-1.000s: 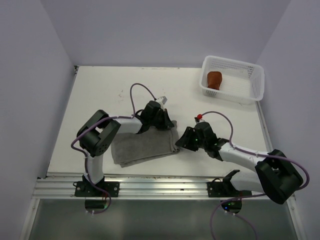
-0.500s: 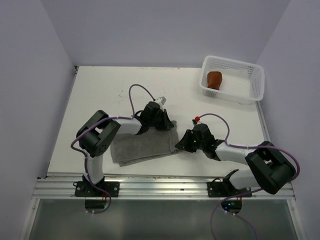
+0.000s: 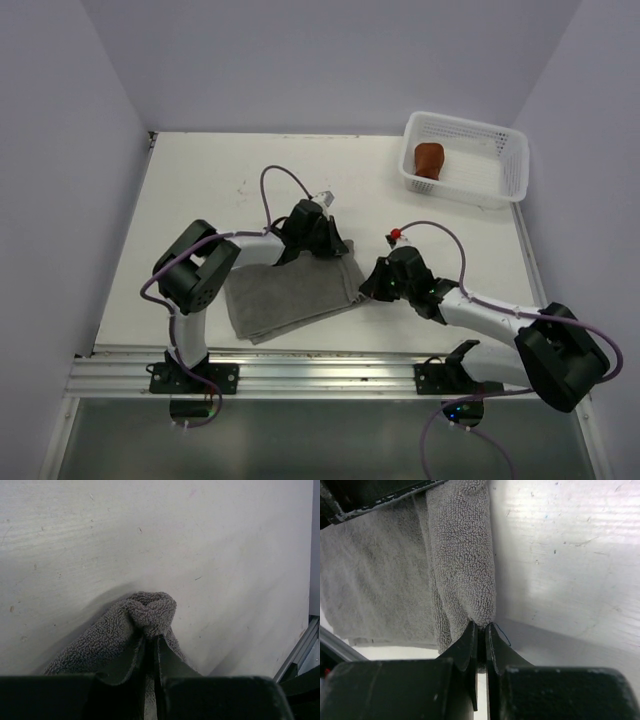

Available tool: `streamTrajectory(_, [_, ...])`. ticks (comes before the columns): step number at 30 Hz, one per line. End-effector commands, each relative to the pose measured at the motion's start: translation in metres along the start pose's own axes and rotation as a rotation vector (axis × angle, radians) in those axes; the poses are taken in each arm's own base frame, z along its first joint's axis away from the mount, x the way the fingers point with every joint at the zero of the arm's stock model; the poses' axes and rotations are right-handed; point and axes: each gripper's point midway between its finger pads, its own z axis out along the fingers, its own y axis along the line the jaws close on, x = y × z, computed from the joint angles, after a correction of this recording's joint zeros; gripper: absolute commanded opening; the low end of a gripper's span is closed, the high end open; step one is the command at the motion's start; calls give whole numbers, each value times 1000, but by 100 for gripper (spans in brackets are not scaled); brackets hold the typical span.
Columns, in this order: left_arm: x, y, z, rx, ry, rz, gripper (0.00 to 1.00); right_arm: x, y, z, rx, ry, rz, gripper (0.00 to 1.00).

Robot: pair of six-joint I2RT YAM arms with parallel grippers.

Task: Roll the towels
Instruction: Roll the towel

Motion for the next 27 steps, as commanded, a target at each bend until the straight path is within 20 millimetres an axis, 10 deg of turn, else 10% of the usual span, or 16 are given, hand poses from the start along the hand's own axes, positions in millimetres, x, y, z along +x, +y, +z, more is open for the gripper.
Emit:
streamTrajectory(1, [-21, -10, -5, -13, -30, 15, 8, -18, -17, -15, 137, -51, -151, 0])
streamTrajectory(10, [-56, -57, -22, 93, -77, 36, 30, -27, -15, -28, 295, -95, -380, 0])
streamTrajectory(27, [-65, -81, -45, 151, -82, 5, 33, -22, 10, -30, 439, -122, -669, 0])
